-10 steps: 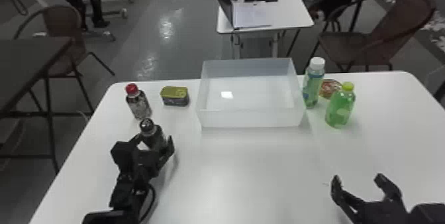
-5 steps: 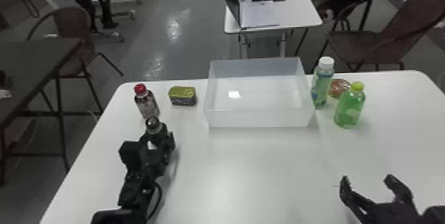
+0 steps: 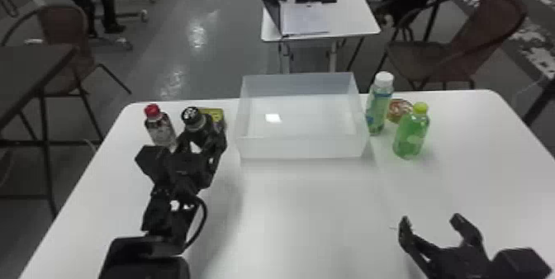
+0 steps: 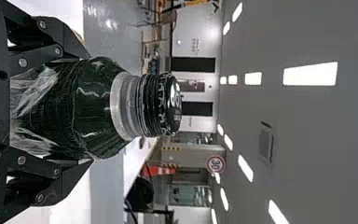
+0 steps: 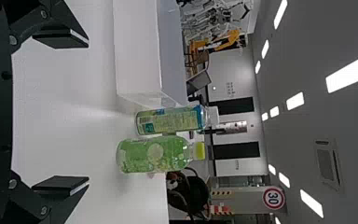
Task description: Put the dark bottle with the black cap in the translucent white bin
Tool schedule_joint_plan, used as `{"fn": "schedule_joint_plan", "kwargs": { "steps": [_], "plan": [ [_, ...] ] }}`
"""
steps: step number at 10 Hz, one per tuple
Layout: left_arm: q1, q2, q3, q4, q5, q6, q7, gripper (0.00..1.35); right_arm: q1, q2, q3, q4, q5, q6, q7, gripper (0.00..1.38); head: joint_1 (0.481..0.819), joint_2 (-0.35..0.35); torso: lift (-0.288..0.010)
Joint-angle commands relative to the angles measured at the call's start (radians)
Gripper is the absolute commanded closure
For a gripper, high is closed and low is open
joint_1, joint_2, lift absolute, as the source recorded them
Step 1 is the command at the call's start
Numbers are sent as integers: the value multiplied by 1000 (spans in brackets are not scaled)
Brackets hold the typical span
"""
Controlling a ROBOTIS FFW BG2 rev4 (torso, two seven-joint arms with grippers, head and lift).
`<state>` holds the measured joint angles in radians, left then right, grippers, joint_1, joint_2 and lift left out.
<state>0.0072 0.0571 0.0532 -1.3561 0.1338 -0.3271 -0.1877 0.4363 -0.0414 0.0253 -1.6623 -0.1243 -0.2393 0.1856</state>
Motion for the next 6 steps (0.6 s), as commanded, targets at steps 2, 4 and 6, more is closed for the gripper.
{"fn": "schedule_joint_plan", "kwargs": {
  "steps": [2,4,6],
  "plan": [
    [-82,23,-107,2,70,59,-22,645,-7,0,1,7,-2,0,2,243,695,55,-93],
    [-187,17,-138,103,32,40,-96,645,-8,3,1,10,-2,0,2,245,695,8,-93],
    [-311,12,-184,281,29,16,-165,645,-21,8,1,27,-6,-11,14,246,695,-35,-93]
  ]
}}
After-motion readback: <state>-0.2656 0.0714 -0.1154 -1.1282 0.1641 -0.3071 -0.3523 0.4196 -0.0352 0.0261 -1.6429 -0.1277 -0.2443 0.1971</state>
